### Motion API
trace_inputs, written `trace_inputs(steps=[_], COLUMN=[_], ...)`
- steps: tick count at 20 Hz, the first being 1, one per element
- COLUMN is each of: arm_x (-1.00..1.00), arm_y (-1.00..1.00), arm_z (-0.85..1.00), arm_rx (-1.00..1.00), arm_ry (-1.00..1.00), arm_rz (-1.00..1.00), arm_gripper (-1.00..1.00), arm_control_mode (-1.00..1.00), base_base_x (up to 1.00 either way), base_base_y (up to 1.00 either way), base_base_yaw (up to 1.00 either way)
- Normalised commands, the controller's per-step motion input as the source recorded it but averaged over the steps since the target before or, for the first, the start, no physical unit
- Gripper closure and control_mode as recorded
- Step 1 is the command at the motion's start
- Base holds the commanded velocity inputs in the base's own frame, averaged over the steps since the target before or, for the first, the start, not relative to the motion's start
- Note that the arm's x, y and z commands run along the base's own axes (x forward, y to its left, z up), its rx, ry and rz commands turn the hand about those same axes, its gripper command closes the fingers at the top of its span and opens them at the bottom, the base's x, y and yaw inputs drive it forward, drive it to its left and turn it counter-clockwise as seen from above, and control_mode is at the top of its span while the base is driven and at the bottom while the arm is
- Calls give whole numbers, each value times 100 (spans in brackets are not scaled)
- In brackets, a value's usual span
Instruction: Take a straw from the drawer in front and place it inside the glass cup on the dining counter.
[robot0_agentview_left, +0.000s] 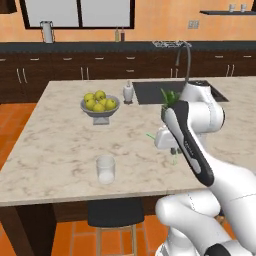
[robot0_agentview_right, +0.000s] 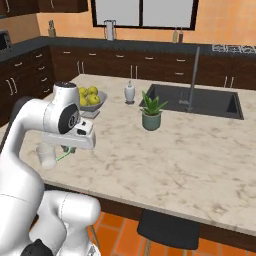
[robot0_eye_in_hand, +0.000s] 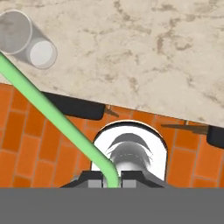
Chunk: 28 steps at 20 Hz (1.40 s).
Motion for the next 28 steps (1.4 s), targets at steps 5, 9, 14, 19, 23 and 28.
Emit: trace_inputs(steps=[5,9,14,19,23,28], arm_x=[-7,-11,0,-8,-22,-3], arm_y=[37,35,26,7,1,0], arm_z=[68,100,95,38,-11,-5], arm_rx=[-17,-34,-39,-52,-69,-68], arm_ry=[-13,-8,0,2,11,11], arm_rz=[15,22,31,43,45,52], arm_gripper=[100,100,100,100,100,100], arm_control_mode=[-100,-100,-100,-100,-100,-100], base_base_x=[0,0,0,0,0,0], base_base_y=[0,0,0,0,0,0], base_base_yaw=[0,0,0,0,0,0])
